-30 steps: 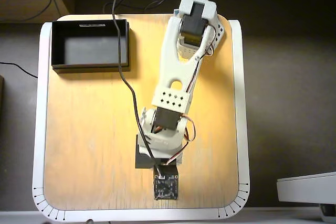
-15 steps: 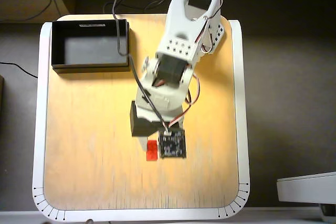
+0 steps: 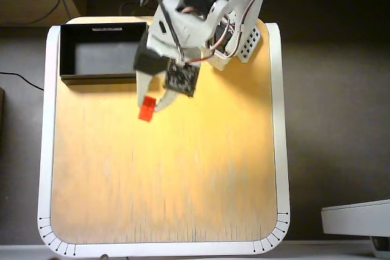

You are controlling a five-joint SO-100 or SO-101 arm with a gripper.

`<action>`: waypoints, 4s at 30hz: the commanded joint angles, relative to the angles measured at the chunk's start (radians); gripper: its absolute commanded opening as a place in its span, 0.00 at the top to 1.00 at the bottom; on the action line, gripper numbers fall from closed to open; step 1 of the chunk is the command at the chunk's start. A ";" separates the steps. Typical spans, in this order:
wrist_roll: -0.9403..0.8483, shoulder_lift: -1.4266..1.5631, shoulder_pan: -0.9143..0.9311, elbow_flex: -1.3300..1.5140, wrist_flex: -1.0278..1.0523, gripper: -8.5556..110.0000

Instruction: Grasp a lego block and put it in the bin.

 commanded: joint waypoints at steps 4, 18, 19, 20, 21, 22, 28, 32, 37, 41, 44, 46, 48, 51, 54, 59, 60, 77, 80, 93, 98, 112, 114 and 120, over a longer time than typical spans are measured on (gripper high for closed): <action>-0.028 0.137 0.173 -0.133 0.025 0.92; -0.005 0.173 0.563 -0.135 0.089 0.92; -0.017 0.170 0.595 -0.135 0.089 0.92; -0.031 0.167 0.629 -0.133 0.089 0.92; -0.048 0.158 0.657 -0.132 0.089 0.92; -0.063 0.147 0.686 -0.132 0.089 0.92; -0.123 0.060 0.824 -0.130 0.091 0.92; -0.137 -0.018 0.853 -0.129 0.084 0.93; -0.155 -0.106 0.877 -0.129 0.061 0.93; -0.147 -0.178 0.904 -0.129 0.055 0.93; -0.146 -0.227 0.908 -0.129 0.031 0.93; -0.152 -0.261 0.908 -0.129 0.008 0.93; -0.164 -0.295 0.907 -0.129 -0.026 0.93; -0.176 -0.344 0.904 -0.129 -0.071 0.93; -0.178 -0.390 0.904 -0.129 -0.104 0.93; -0.179 -0.468 0.904 -0.129 -0.152 0.93; -0.181 -0.488 0.904 -0.129 -0.164 0.93; -0.268 -0.744 0.819 -0.124 -0.236 0.93; -0.290 -0.761 0.804 -0.124 -0.239 0.93; -0.241 -0.718 0.807 -0.091 -0.172 0.93; -0.219 -0.640 0.805 0.011 -0.172 0.93; -0.189 -0.588 0.808 0.083 -0.172 0.83; -0.183 -0.588 0.808 0.089 -0.172 0.82; -0.149 -0.586 0.811 0.103 -0.172 0.74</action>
